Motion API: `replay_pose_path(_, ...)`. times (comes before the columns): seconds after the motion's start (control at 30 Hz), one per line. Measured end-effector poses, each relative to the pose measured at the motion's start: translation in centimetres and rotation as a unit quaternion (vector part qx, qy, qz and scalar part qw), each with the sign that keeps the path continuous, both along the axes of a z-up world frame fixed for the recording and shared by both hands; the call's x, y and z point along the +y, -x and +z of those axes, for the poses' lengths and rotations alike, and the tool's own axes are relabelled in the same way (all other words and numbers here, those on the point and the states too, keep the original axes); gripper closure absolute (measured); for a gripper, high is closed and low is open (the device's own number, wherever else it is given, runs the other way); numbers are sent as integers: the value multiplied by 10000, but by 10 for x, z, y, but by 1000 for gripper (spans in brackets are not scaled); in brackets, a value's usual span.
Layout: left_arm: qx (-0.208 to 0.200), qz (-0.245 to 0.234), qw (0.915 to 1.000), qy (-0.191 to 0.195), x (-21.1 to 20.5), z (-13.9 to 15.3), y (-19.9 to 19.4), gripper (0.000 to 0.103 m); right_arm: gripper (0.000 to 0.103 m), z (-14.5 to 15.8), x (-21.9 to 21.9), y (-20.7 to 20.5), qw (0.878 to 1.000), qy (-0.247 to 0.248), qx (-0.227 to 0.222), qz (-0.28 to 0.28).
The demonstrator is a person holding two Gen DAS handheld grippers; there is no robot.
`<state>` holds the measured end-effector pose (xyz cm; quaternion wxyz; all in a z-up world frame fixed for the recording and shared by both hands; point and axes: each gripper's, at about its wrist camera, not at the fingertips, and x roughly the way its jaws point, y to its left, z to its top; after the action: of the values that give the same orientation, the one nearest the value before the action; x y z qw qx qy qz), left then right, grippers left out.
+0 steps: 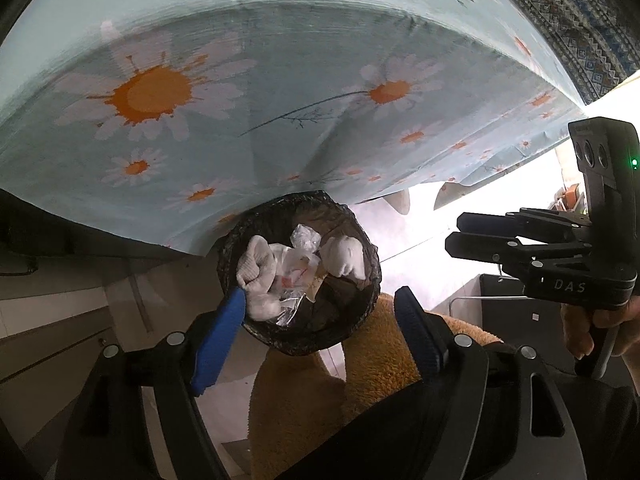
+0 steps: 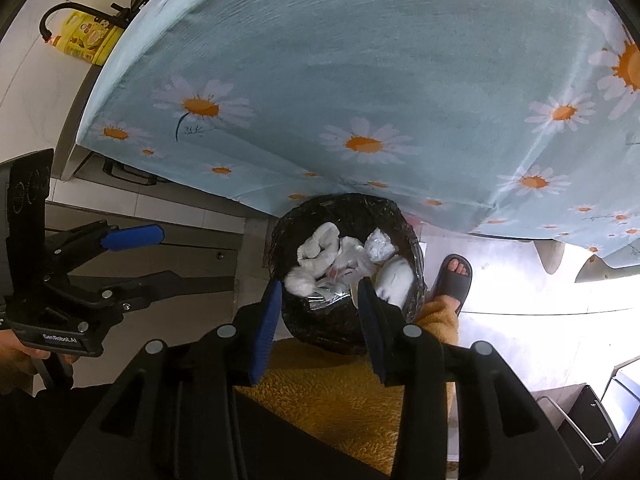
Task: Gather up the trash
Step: 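Open both tools to drop the plastic bag and cloth into the bin, then raise both tools back over the table toward the last wrappers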
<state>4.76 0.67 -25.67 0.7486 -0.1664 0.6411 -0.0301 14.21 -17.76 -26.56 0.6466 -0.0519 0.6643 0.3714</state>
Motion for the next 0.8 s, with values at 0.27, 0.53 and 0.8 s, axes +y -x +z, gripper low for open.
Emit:
replay_pose_path(0.27, -35, 189, 9998, 43, 5, 9, 3, 22, 59, 8, 1, 0, 9999, -108, -115, 35)
replay_pose_path(0.53, -375, 378, 9986, -69, 12, 42, 11, 7, 43, 48, 2, -1, 9971, -503, -553, 116)
replay_pose_path(0.8, -1002, 715, 9923, -120, 27, 92, 13, 7, 23, 111, -4, -9, 9878, -1070, -1119, -151)
